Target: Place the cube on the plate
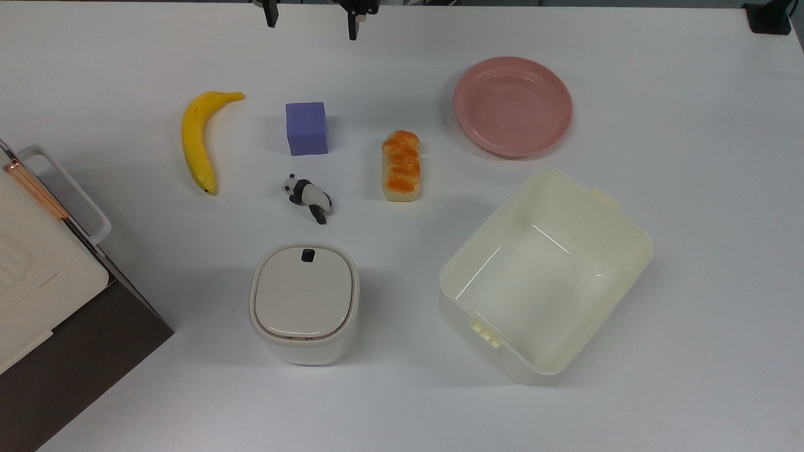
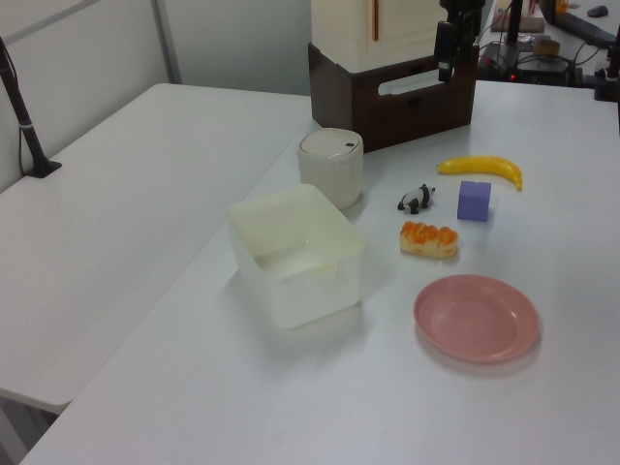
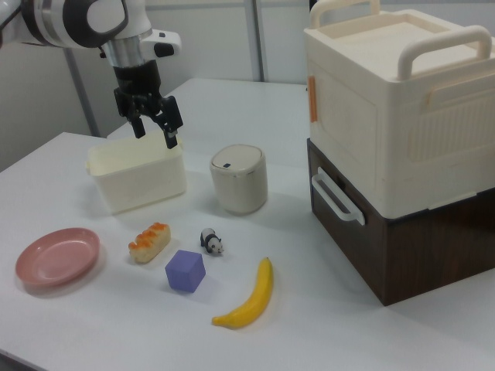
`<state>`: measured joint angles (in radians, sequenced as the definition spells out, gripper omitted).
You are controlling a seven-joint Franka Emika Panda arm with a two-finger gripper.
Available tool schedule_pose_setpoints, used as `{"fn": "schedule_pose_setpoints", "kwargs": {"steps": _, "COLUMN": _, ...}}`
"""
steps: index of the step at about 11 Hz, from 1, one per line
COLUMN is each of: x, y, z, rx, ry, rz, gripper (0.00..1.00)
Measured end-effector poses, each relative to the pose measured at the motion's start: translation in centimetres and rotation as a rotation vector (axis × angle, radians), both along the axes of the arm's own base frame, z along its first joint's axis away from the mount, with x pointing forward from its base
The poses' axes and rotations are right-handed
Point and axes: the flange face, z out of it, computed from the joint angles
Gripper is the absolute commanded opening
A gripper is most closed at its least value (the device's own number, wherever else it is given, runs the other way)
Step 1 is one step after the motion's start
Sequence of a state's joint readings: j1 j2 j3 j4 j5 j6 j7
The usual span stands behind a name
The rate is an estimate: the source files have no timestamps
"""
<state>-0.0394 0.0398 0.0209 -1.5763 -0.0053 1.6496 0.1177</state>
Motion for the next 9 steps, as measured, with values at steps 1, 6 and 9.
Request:
{"fn": "schedule_pose_setpoints", "kwargs": {"steps": 1, "x": 0.04, "y": 0.06, "z": -0.07, "rx": 0.000, "ry": 0.001, "rz": 0.001, "gripper": 1.00}}
{"fn": "schedule_pose_setpoints", "kwargs": {"steps": 6, "x": -0.64, "y": 0.16, "z": -0.65, "rx": 0.001, "ry": 0.065, "rz": 0.019, "gripper": 1.00}}
{"fn": "schedule_pose_setpoints", "kwargs": {"steps": 9, "x": -0.64, "y": 0.17, "z": -0.65, "rx": 0.001, "ry": 0.066, "rz": 0.020, "gripper": 1.00}}
